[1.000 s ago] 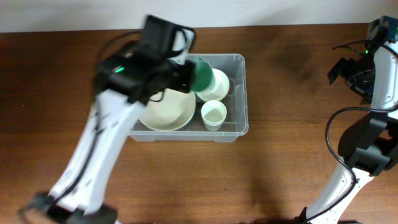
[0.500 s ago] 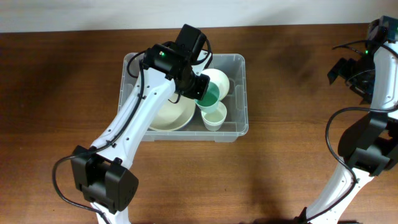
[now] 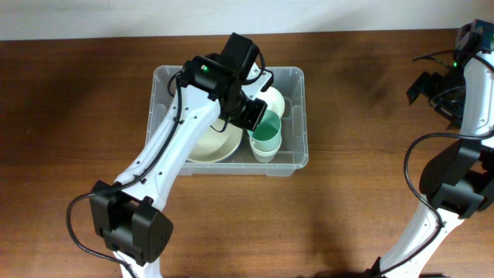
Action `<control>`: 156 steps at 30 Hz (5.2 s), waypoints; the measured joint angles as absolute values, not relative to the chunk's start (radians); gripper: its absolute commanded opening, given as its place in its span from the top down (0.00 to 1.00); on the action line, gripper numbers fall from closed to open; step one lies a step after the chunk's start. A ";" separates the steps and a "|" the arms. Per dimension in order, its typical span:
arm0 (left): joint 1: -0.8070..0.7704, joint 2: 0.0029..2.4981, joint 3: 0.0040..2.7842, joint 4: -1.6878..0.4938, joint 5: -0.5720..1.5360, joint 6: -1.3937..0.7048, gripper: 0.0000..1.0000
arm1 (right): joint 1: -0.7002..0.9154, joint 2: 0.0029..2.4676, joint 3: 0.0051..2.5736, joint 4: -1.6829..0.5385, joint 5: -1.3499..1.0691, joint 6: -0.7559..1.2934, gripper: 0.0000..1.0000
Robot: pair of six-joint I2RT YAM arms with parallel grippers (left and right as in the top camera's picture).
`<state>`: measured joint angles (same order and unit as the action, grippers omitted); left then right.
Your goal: Pack container
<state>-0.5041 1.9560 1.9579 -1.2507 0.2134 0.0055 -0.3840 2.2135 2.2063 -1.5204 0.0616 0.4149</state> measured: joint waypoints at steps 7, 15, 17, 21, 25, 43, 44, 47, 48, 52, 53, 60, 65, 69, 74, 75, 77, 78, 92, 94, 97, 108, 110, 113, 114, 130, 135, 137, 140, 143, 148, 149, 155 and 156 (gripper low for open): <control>-0.505 1.979 1.958 -1.254 0.205 0.008 0.99 | -0.384 2.214 2.206 -1.520 0.062 0.416 0.01; -0.505 1.992 1.958 -1.253 0.195 0.018 0.14 | -0.384 2.213 2.206 -1.520 0.062 0.415 0.01; -0.505 1.992 1.958 -1.253 0.194 0.018 0.00 | -0.384 2.214 2.206 -1.520 0.061 0.415 0.01; -0.505 1.992 1.958 -1.249 0.183 0.019 0.00 | -0.384 2.214 2.206 -1.520 0.062 0.414 0.01; -0.505 1.992 1.958 -1.253 0.159 0.019 0.00 | -0.384 2.214 2.206 -1.520 0.062 0.414 0.01; -0.373 1.681 1.962 -1.417 0.112 -0.005 0.00 | -0.384 2.214 2.206 -1.520 0.062 0.415 0.01; -0.375 1.670 1.963 -1.443 0.112 -0.005 0.00 | -0.384 2.214 2.206 -1.520 0.061 0.415 0.01; -0.377 1.670 1.962 -1.536 0.112 -0.005 0.00 | -0.384 2.214 2.206 -1.520 0.062 0.414 0.01; -0.377 1.673 1.962 -1.547 0.112 -0.005 0.00 | -0.384 2.214 2.206 -1.520 0.062 0.415 0.01; -0.377 1.677 1.962 -1.560 0.112 -0.005 0.00 | -0.384 2.214 2.206 -1.520 0.062 0.415 0.01; -0.377 1.677 1.962 -1.560 0.112 -0.006 0.00 | -0.384 2.214 2.206 -1.520 0.062 0.415 0.01; -0.377 1.677 1.962 -1.573 0.112 -0.007 0.00 | -0.384 2.214 2.206 -1.520 0.062 0.415 0.01; -0.377 1.677 1.962 -1.496 0.113 0.075 0.00 | -0.384 2.214 2.206 -1.520 0.062 0.415 0.01; -0.377 1.677 1.962 -1.430 0.112 0.159 0.00 | -0.384 2.214 2.206 -1.520 0.061 0.415 0.01; -0.377 1.666 1.919 -1.311 0.112 0.203 0.01 | -0.384 2.214 2.206 -1.520 0.061 0.415 0.01; -0.377 1.657 1.893 -1.275 0.112 0.207 0.00 | -0.384 2.214 2.206 -1.520 0.062 0.415 0.01; -0.377 1.617 1.783 -1.150 0.104 0.219 0.00 | -0.384 2.214 2.206 -1.520 0.061 0.415 0.01; -0.376 1.562 1.657 -0.992 0.097 0.233 0.00 | -0.384 2.214 2.206 -1.520 0.061 0.415 0.01; -0.266 1.047 0.728 -0.176 0.100 0.301 0.00 | -0.384 2.214 2.206 -1.520 0.061 0.415 0.01; -0.255 0.958 0.645 -0.099 0.103 0.302 0.00 | -0.384 2.214 2.206 -1.520 0.062 0.415 0.01; -0.228 0.821 0.535 -0.002 0.120 0.305 0.00 | -0.384 2.214 2.206 -1.520 0.062 0.415 0.01; -0.036 0.428 0.291 0.075 0.254 0.295 0.00 | -0.384 2.214 2.206 -1.520 0.062 0.415 0.01; -0.011 0.388 0.271 0.077 0.267 0.273 0.00 | -0.384 2.214 2.206 -1.520 0.061 0.414 0.01; 0.002 0.331 0.237 0.088 0.278 0.249 0.00 | -0.384 2.214 2.206 -1.520 0.062 0.415 0.01; 0.002 0.317 0.226 0.098 0.279 0.242 0.00 | -0.384 2.214 2.206 -1.520 0.062 0.415 0.01; 0.002 0.062 0.017 0.136 0.239 0.081 0.00 | -0.384 2.214 2.206 -1.520 0.061 0.415 0.01; 0.002 0.015 0.017 0.049 0.228 0.074 0.00 | -0.384 2.214 2.206 -1.520 0.062 0.415 0.01; 0.002 0.014 0.017 -0.017 0.227 0.073 0.00 | -0.384 2.214 2.206 -1.520 0.062 0.415 0.01; 0.002 0.013 0.014 -0.057 0.215 0.070 0.00 | -0.384 2.214 2.206 -1.520 0.062 0.415 0.01; 0.002 0.013 0.014 -0.059 0.200 0.070 0.00 | -0.384 2.214 2.206 -1.520 0.061 0.414 0.01; 0.002 0.013 0.014 -0.061 0.174 0.070 0.00 | -0.384 2.214 2.206 -1.520 0.062 0.415 0.01; 0.002 0.013 0.014 -0.061 0.165 0.070 0.00 | -0.384 2.214 2.206 -1.520 0.062 0.415 0.01; 0.002 0.013 0.014 -0.064 0.141 0.069 0.00 | -0.384 2.214 2.206 -1.520 0.062 0.415 0.01; 0.002 0.013 0.014 -0.064 0.140 0.069 0.00 | -0.384 2.214 2.206 -1.520 0.061 0.415 0.01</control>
<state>0.0017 0.0128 0.0139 -0.0635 0.1402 0.0692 -0.3840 2.2135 2.2063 -1.5204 0.0612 0.4152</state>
